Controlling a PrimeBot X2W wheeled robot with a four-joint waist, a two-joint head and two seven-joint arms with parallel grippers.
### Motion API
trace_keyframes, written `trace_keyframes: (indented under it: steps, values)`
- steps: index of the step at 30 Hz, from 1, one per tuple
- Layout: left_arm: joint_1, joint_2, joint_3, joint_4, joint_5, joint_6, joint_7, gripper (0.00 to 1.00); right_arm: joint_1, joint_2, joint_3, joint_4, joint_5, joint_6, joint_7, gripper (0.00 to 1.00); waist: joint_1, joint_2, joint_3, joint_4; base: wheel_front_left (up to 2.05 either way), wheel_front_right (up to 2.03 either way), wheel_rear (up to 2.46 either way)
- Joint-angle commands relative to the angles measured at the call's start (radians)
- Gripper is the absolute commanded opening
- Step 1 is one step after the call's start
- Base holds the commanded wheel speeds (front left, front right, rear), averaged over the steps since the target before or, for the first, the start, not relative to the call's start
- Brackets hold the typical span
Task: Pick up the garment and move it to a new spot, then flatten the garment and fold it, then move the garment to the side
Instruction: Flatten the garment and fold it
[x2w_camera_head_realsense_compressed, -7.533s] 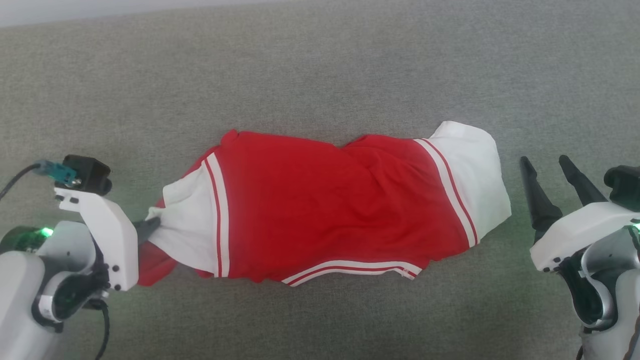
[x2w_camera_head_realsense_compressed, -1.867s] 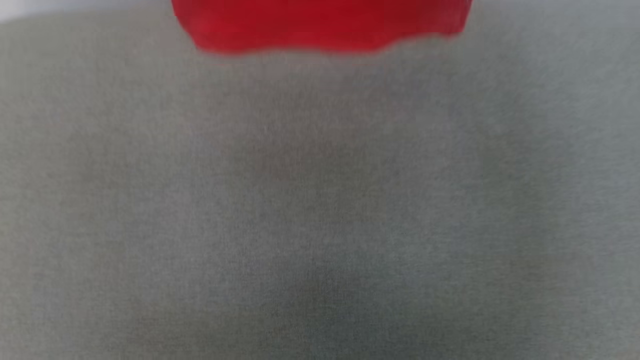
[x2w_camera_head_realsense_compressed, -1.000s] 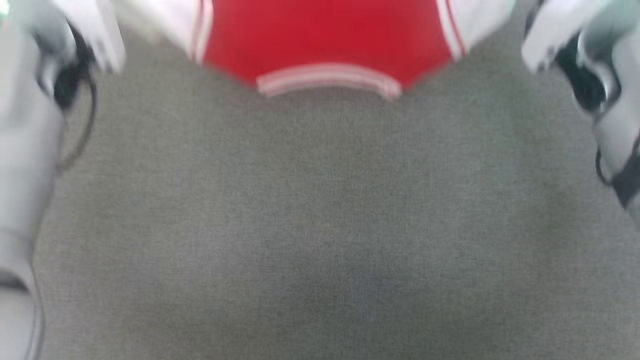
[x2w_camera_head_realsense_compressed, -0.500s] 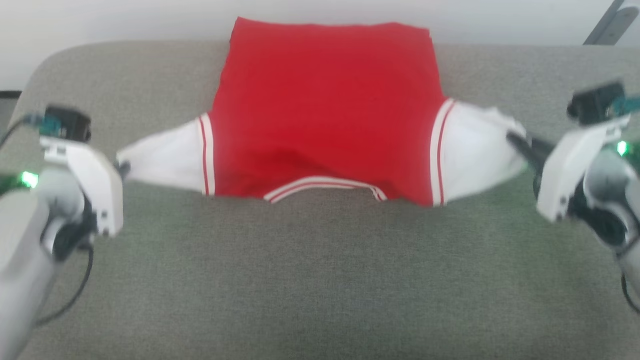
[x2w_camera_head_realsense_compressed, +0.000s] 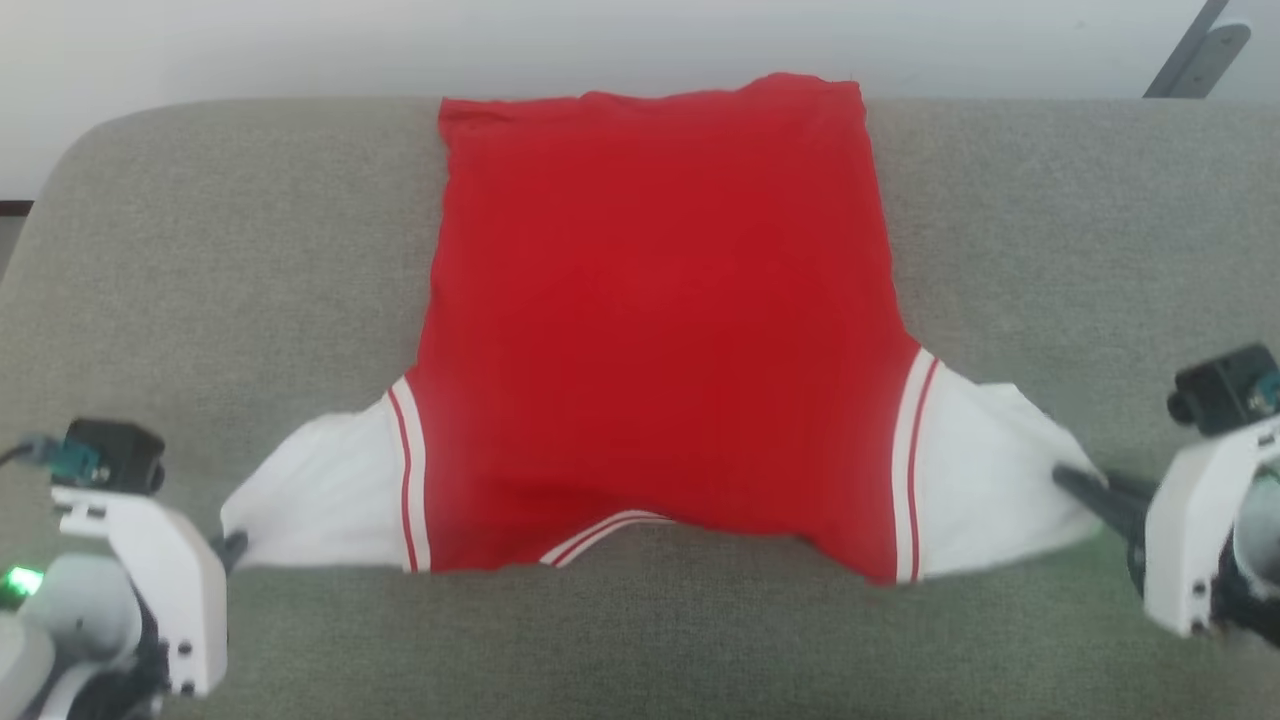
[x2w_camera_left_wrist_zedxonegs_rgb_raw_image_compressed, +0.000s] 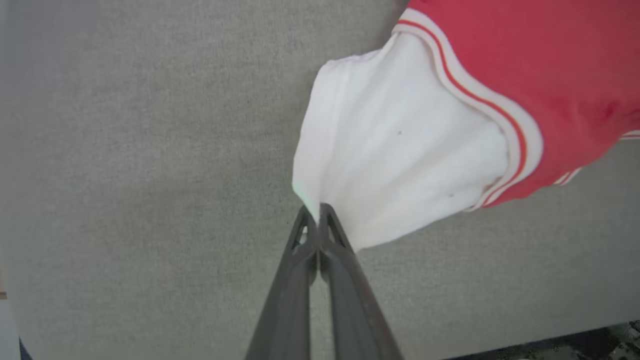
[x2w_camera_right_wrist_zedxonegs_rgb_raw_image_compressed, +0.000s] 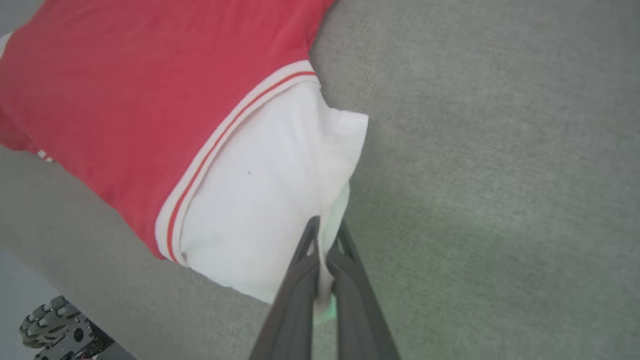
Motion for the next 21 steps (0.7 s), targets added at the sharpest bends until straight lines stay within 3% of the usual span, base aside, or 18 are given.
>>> trace_keyframes:
  steps: [1, 6, 10, 21]
  values:
    - [0.016, 0.007, 0.005, -0.011, -0.003, 0.011, 0.003, 0.00, 0.019, -0.001, -0.002, -0.013, -0.003, 0.000, 0.011, 0.00, 0.0000, 0.0000, 0.002, -0.001, 0.00, 0.00, 0.00]
    - [0.133, 0.061, 0.023, -0.142, -0.042, 0.099, 0.010, 0.00, 0.159, 0.015, -0.075, -0.135, -0.008, 0.000, 0.120, 0.00, 0.0000, 0.0000, 0.016, -0.004, 0.00, 0.00, 0.00]
    - [0.206, 0.063, 0.022, -0.179, -0.066, 0.127, -0.006, 0.00, 0.242, 0.058, -0.129, -0.183, -0.033, 0.000, 0.156, 0.00, 0.0000, 0.0000, 0.035, -0.007, 0.00, 0.00, 0.00]
    - [0.179, -0.005, -0.011, -0.107, -0.040, 0.085, -0.044, 0.00, 0.224, 0.172, -0.107, -0.065, -0.158, 0.000, 0.079, 0.00, 0.0000, 0.0000, 0.071, -0.007, 0.00, 0.00, 0.00]
